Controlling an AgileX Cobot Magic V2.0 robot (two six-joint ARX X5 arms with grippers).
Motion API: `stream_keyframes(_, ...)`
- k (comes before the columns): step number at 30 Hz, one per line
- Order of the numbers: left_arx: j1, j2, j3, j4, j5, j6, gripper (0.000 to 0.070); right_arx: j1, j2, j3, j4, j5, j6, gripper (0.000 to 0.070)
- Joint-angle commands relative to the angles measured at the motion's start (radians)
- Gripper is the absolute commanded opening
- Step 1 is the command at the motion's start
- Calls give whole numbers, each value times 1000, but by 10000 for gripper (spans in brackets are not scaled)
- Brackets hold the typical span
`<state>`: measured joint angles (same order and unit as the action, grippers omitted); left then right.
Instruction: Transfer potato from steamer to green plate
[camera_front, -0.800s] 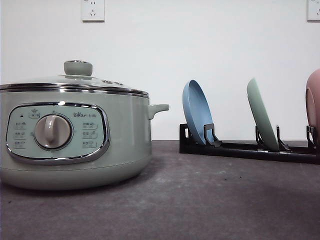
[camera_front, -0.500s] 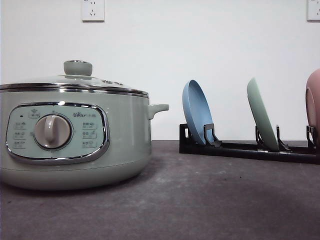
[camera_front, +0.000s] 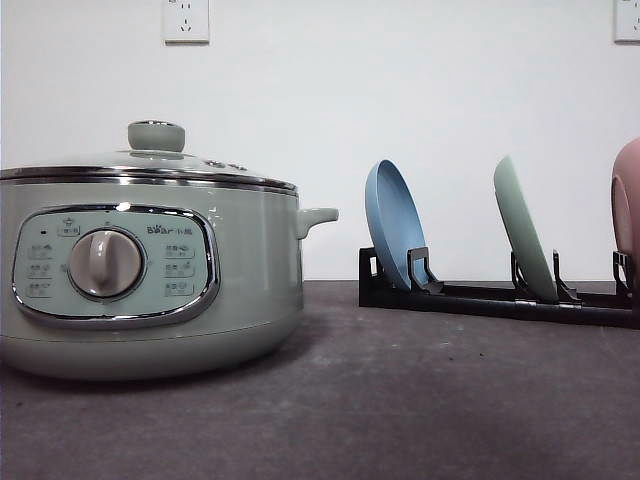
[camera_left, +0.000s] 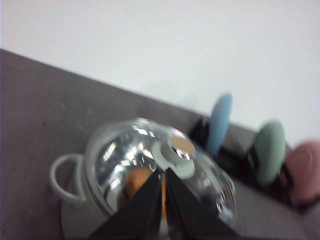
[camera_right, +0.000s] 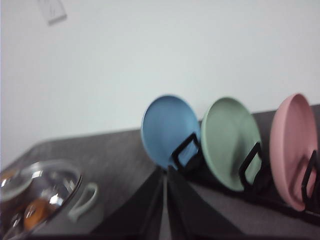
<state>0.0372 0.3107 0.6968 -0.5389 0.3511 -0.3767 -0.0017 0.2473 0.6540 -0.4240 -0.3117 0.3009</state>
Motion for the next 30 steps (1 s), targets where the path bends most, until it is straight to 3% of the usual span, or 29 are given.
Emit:
stream_keyframes(1, 2, 43, 56, -35, 40, 111, 2, -1, 37, 49, -36, -27, -73, 0)
stream_keyframes(8, -12, 196, 207, -192, 184, 240, 2, 0, 217, 242, -266, -162, -213, 0)
stream_keyframes(17, -111, 323, 360, -399, 230, 379, 2, 27, 389, 427, -535, -215, -377, 0)
stream_keyframes(24, -149, 335, 385, -431, 230, 417, 17, 72, 418, 453, -587, -212, -399, 0)
stream_keyframes(25, -149, 335, 385, -433, 230, 417, 59, 72, 418, 453, -587, -212, -398, 0)
stream_keyframes(27, -149, 335, 385, -434, 230, 412, 210, 72, 418, 453, -587, -212, -395, 34)
stream_keyframes(30, -149, 335, 385, -434, 230, 410, 529, 72, 418, 453, -587, -211, -386, 332)
